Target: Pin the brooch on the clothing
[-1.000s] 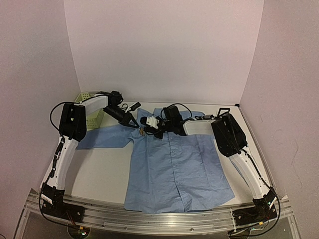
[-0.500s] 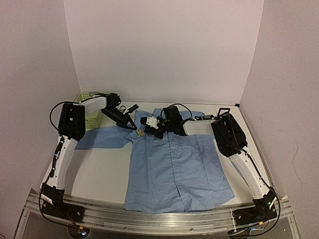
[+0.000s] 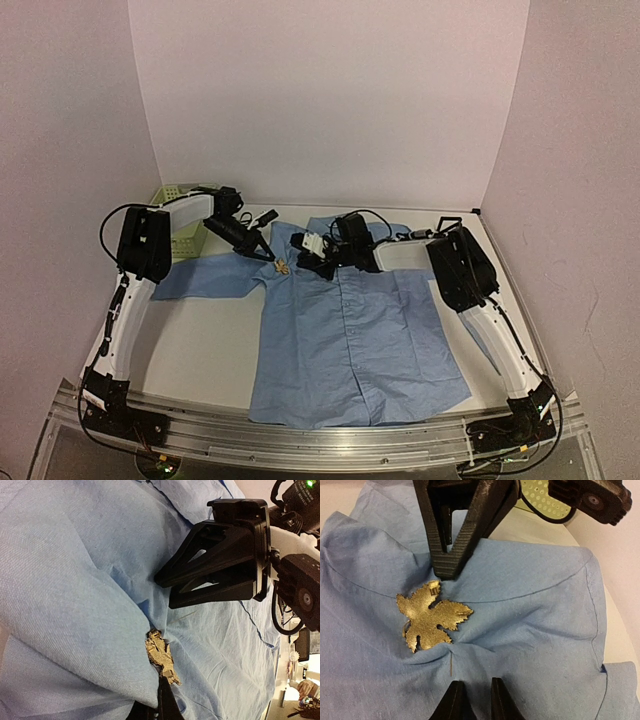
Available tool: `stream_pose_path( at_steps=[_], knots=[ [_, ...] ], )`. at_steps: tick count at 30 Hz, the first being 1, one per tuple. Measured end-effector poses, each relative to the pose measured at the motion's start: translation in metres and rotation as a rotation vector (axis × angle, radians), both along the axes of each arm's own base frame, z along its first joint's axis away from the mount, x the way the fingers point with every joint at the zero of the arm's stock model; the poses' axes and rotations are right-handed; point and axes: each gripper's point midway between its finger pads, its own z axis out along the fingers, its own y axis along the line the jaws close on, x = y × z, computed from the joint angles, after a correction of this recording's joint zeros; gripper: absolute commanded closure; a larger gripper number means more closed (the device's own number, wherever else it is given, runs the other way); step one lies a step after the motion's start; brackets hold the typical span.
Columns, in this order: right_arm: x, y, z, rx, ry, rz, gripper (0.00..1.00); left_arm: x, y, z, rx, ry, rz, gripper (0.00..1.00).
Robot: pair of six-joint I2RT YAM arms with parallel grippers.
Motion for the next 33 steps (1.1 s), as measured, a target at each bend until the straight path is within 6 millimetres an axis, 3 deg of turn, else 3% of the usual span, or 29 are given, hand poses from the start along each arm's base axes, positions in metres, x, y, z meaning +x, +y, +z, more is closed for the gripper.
stream_pose_path(
  at_steps=[12,20,33],
  knots=[
    [-0.008,0.004,0.003,0.035,0.061,0.026,0.91,0.000,0.000,0.000,0.000,0.004,0.003,1.00],
    [-0.006,0.020,0.013,0.062,0.037,0.047,0.96,0.000,0.000,0.002,-0.002,0.016,0.008,1.00],
    [-0.006,0.022,0.001,0.035,0.023,0.034,0.95,-0.001,0.000,0.003,-0.004,0.025,0.013,1.00]
  ],
)
